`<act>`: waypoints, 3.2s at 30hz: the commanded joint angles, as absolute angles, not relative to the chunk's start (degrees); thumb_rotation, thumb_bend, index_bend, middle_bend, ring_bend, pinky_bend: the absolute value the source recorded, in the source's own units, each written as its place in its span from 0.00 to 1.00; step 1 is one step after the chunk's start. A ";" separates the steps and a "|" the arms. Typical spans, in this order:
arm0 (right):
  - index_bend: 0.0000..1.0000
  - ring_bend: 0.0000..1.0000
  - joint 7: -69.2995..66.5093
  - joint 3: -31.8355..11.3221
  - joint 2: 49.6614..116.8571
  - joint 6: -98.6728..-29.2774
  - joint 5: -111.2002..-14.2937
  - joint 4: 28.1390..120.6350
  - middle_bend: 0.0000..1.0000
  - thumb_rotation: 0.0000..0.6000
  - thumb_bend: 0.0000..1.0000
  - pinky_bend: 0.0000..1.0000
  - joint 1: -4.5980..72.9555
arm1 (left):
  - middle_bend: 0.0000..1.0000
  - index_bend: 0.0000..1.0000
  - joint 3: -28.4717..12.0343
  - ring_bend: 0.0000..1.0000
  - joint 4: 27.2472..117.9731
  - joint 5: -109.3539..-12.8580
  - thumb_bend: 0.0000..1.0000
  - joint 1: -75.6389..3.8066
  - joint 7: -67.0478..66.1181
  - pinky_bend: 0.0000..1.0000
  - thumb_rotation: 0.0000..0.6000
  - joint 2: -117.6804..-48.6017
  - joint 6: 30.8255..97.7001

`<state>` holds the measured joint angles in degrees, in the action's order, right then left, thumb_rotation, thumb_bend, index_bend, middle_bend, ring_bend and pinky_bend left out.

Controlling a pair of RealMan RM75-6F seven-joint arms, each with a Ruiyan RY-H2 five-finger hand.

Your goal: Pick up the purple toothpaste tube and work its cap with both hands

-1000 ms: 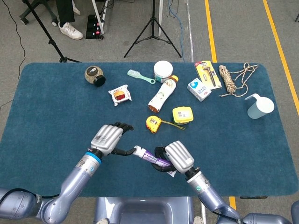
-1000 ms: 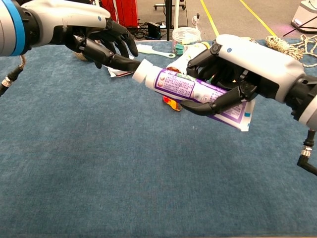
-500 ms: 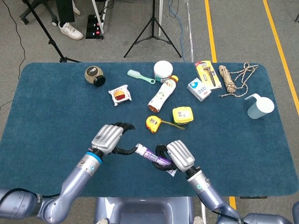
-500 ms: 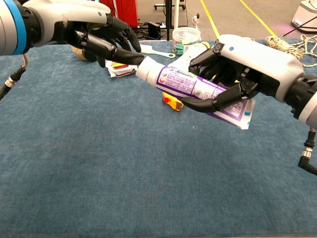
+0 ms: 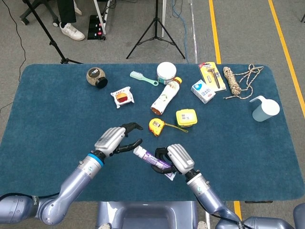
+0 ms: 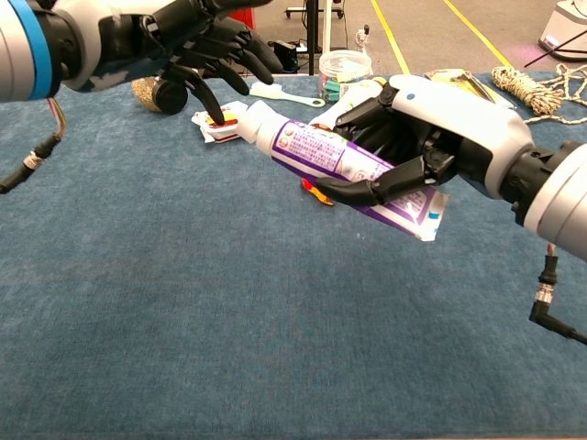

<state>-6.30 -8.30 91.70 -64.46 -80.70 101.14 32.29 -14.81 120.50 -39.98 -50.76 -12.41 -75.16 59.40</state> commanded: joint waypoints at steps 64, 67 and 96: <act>0.87 1.00 -23.98 -14.91 93.60 -63.91 -77.48 101.09 0.95 1.00 0.39 1.00 33.78 | 0.10 0.08 -24.54 0.03 109.81 -42.92 0.10 -49.86 20.01 0.24 0.00 -81.63 41.33; 0.87 1.00 -24.70 -14.99 93.55 -63.84 -77.64 100.96 0.95 1.00 0.39 1.00 33.86 | 0.10 0.08 -25.02 0.03 109.86 -42.97 0.10 -49.81 21.84 0.24 0.00 -81.77 40.12; 0.87 1.00 -25.97 -14.64 92.75 -63.17 -77.05 99.89 0.95 1.00 0.39 1.00 34.01 | 0.10 0.07 -26.70 0.03 110.74 -46.56 0.10 -48.11 26.60 0.24 0.00 -76.13 37.19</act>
<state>-25.97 -14.63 92.74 -63.17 -77.05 99.88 34.00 -26.42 110.52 -46.20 -48.43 26.45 -76.74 37.25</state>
